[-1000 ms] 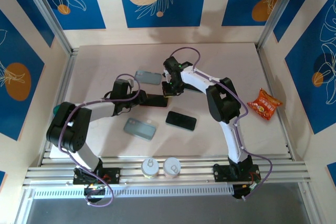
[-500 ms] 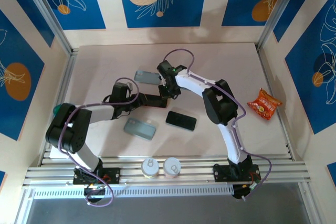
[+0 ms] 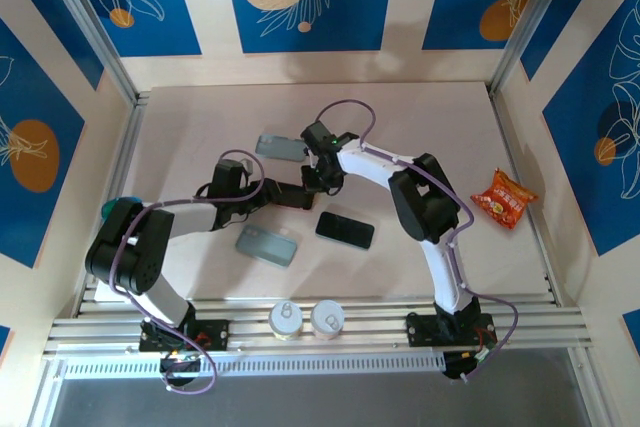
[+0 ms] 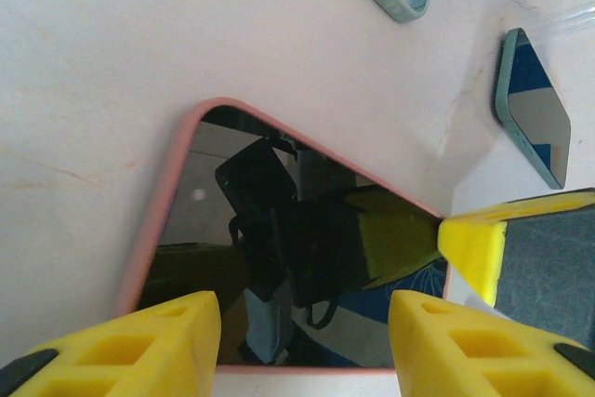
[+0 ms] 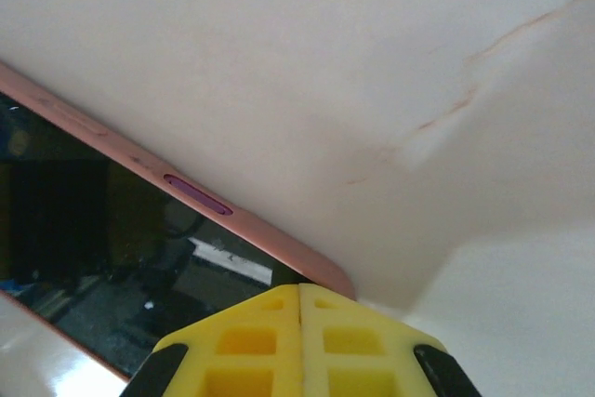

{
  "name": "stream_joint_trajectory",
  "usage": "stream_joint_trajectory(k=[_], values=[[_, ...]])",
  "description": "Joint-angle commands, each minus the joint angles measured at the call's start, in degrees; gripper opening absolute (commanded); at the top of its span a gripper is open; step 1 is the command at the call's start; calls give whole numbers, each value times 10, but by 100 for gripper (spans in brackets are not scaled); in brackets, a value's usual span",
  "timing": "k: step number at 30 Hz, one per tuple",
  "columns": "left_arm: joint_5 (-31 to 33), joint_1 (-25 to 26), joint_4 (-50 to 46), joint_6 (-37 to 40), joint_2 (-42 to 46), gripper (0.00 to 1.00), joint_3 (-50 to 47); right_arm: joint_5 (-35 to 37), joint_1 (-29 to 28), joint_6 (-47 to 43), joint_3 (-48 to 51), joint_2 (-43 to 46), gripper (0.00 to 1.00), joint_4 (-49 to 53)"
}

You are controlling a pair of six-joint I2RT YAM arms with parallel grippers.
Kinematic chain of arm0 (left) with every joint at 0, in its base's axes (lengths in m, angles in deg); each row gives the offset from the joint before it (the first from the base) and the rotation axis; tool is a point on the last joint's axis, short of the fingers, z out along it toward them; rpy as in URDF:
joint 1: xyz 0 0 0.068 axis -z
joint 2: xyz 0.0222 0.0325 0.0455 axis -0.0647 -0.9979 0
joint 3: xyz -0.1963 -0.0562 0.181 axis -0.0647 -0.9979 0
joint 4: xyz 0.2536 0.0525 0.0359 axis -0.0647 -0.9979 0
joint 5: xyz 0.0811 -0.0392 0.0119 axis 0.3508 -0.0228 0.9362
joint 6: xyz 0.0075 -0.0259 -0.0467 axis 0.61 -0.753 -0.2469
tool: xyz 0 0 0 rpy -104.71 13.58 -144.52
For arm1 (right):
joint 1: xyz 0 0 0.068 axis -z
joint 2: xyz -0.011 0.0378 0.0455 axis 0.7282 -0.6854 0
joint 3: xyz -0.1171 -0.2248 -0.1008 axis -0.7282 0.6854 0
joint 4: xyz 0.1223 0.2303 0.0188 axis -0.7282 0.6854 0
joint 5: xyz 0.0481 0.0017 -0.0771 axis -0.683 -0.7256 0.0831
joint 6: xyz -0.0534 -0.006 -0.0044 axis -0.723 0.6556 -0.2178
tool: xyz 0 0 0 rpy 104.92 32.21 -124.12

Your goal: Put the phone into the phone case

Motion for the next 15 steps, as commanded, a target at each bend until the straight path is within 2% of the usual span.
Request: stream_joint_trajectory(k=[1, 6, 15], values=[[-6, 3, 3, -9, -24, 51, 15, -104, -25, 66, 50, -38, 0, 16], [4, 0, -10, -16, -67, 51, 58, -127, -24, 122, 63, -23, 0, -46], [41, -34, -82, 30, -122, 50, 149, -141, -34, 186, 34, -34, 0, -111]])
